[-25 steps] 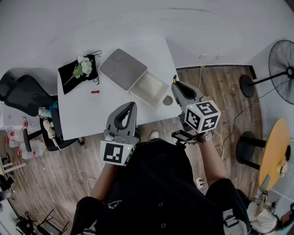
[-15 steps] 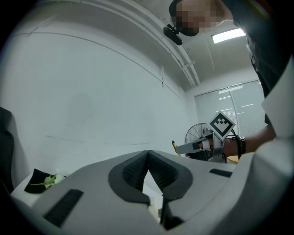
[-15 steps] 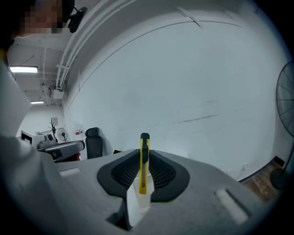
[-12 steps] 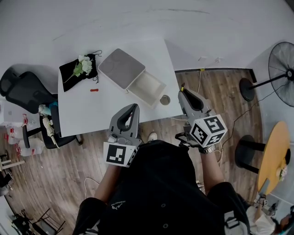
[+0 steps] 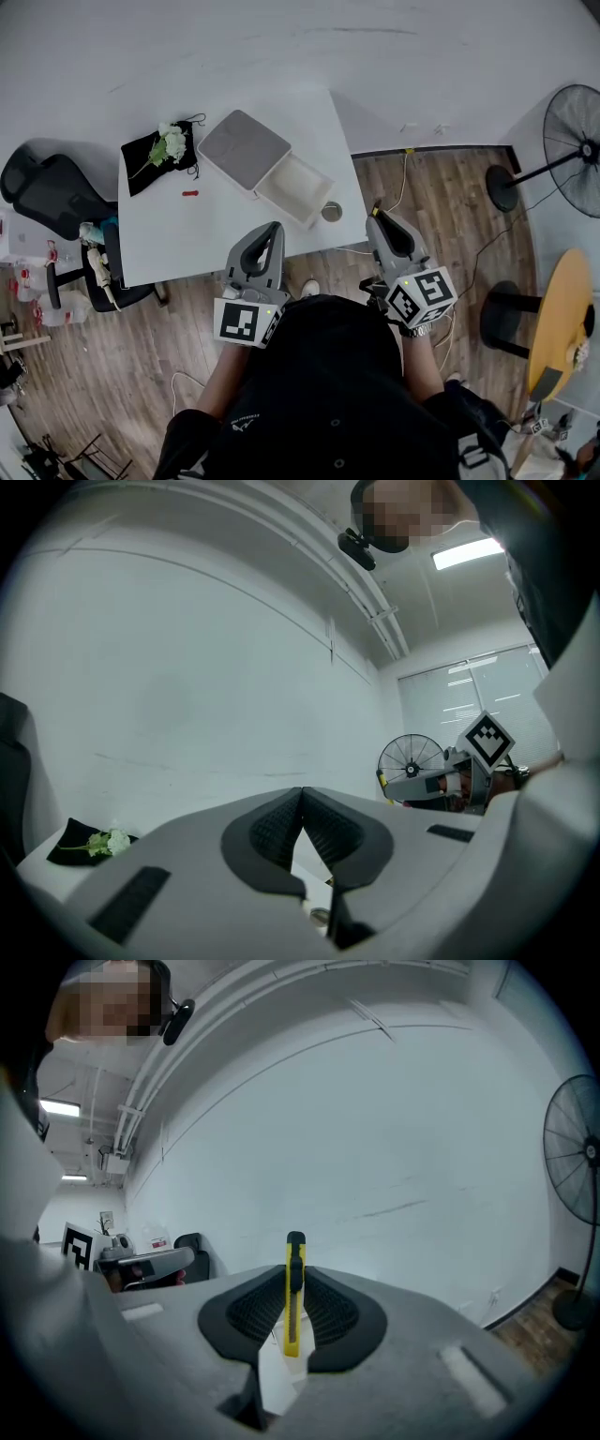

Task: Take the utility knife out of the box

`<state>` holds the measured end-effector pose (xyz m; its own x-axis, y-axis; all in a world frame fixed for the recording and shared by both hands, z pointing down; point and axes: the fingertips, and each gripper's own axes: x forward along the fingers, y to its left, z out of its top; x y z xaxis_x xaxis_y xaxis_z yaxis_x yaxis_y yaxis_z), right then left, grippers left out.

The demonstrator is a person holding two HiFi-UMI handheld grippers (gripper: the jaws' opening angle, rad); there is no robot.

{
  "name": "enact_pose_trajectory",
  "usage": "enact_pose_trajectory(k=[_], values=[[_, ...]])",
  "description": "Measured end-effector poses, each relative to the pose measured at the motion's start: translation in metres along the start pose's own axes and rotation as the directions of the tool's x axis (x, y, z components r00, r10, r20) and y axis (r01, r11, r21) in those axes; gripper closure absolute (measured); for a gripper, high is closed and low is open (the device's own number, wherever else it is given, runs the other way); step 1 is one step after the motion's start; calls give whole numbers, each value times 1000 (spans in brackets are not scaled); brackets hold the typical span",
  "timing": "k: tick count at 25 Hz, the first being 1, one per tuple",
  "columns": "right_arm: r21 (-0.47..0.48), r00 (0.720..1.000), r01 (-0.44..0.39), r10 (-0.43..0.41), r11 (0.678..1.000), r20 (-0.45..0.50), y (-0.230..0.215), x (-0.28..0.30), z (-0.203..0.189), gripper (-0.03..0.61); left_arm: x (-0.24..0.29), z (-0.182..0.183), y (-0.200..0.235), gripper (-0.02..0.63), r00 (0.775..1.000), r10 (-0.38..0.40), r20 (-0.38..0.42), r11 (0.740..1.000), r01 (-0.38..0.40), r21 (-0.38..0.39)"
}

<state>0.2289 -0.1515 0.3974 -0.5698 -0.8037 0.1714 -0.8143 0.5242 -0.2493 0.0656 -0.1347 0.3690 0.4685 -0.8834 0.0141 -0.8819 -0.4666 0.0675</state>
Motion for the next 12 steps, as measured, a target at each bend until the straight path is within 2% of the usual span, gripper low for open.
enact_pose_trajectory(k=[9, 12], values=[[-33, 998, -34, 36, 999, 61, 14, -21, -5, 515, -5, -8, -9, 609, 1000, -18, -18, 1000, 18, 0], [-30, 998, -29, 31, 999, 56, 16, -22, -11, 515, -5, -9, -11, 609, 1000, -26, -17, 1000, 26, -3]])
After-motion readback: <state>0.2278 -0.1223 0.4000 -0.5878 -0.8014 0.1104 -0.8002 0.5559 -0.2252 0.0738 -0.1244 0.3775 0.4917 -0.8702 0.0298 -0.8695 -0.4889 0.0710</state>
